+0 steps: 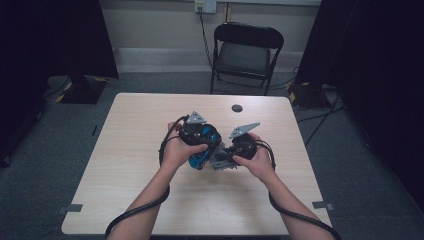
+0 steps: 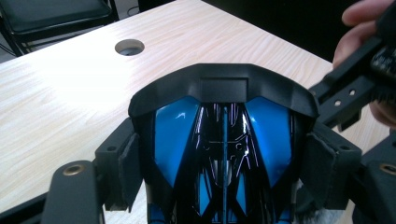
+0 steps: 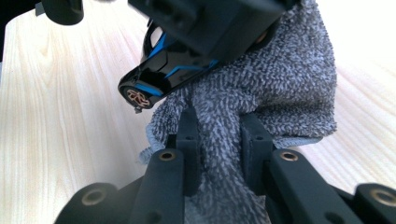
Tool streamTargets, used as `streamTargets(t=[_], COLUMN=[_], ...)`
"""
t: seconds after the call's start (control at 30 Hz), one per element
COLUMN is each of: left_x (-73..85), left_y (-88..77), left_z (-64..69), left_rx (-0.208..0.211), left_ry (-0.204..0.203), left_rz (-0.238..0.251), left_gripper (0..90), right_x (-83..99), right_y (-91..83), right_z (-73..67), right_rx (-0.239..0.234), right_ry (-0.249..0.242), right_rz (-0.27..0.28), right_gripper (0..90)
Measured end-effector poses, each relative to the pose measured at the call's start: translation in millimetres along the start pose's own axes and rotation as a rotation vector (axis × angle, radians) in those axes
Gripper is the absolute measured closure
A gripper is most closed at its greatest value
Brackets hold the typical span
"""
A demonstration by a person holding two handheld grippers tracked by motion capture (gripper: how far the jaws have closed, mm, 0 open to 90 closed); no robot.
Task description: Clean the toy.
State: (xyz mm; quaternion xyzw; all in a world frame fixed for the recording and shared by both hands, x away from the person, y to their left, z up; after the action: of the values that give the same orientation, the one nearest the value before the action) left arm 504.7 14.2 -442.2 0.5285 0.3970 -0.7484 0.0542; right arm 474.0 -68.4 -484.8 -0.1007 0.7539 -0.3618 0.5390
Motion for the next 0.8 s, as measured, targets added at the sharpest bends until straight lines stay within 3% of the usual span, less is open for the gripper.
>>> streamTargets(t=[0.8], left_x=[-8.5], left_y=[0.2], left_z=[0.3], left_rx=[-0.007], left_ry=[0.0], left_rz=[0.016], left_gripper=[25.4], right_x=[13.5], right_y=[24.7], right_z=[-17.8], right_rx=[-0.052], right_ry=[0.005], right_rz=[-0.022], right_gripper=[73.1])
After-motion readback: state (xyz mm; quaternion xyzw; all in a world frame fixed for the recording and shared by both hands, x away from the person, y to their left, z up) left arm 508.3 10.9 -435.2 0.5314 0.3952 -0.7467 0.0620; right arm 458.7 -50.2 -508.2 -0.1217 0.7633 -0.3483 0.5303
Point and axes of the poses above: each handheld gripper's, and its own axes: y roughly forward along the jaws, x roughly out of its underside, z roughly to its right, the point moved 9 cm from there along y, roughly forward along the jaws, and after that the axes turned 1 degree about -y, right-handed, at the moved point
